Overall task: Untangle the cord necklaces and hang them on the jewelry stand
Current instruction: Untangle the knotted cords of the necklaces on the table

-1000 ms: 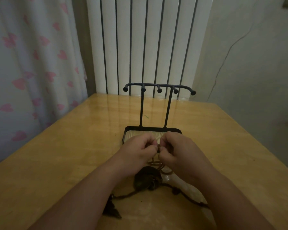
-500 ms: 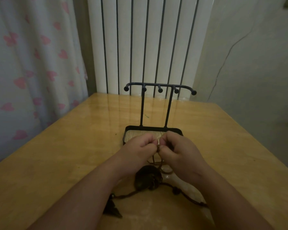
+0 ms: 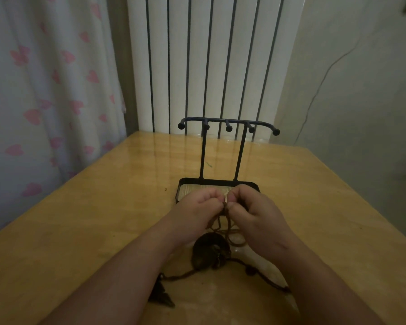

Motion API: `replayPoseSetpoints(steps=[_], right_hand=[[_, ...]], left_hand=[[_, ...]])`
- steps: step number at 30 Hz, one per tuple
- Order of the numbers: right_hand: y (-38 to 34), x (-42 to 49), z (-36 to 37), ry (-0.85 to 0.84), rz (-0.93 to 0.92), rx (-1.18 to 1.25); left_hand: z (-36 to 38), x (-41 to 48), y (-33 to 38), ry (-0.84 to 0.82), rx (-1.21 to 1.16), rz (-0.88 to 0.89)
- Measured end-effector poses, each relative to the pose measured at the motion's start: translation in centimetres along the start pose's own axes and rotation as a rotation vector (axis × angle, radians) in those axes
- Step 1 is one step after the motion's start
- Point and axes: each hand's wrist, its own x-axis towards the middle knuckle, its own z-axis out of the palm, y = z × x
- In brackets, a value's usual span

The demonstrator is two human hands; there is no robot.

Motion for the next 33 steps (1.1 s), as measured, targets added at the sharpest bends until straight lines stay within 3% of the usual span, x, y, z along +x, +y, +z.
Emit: replayPoseSetpoints(steps=[11, 24, 29, 33], right_hand=[[0.5, 0.1, -0.5, 0.035, -0.05, -0.236], [-0.5, 0.0, -0.9, -0.03, -0.068, -0.444], [-0.1, 0.1, -0.6, -0.053, -0.05, -0.455], [0.0, -0.1, -0.4, -0.042, -0.039, -0.34]], left_hand=[[-0.2, 0.2, 0.0, 0.133, 0.208, 0.079], [-0.1, 0.2, -0.2, 0.047, 0.373, 0.105], [-0.1, 0.1, -0.2, 0.009, 0.35, 0.073], [0.0, 0.0, -0.2, -0.004, 0.181, 0.027]])
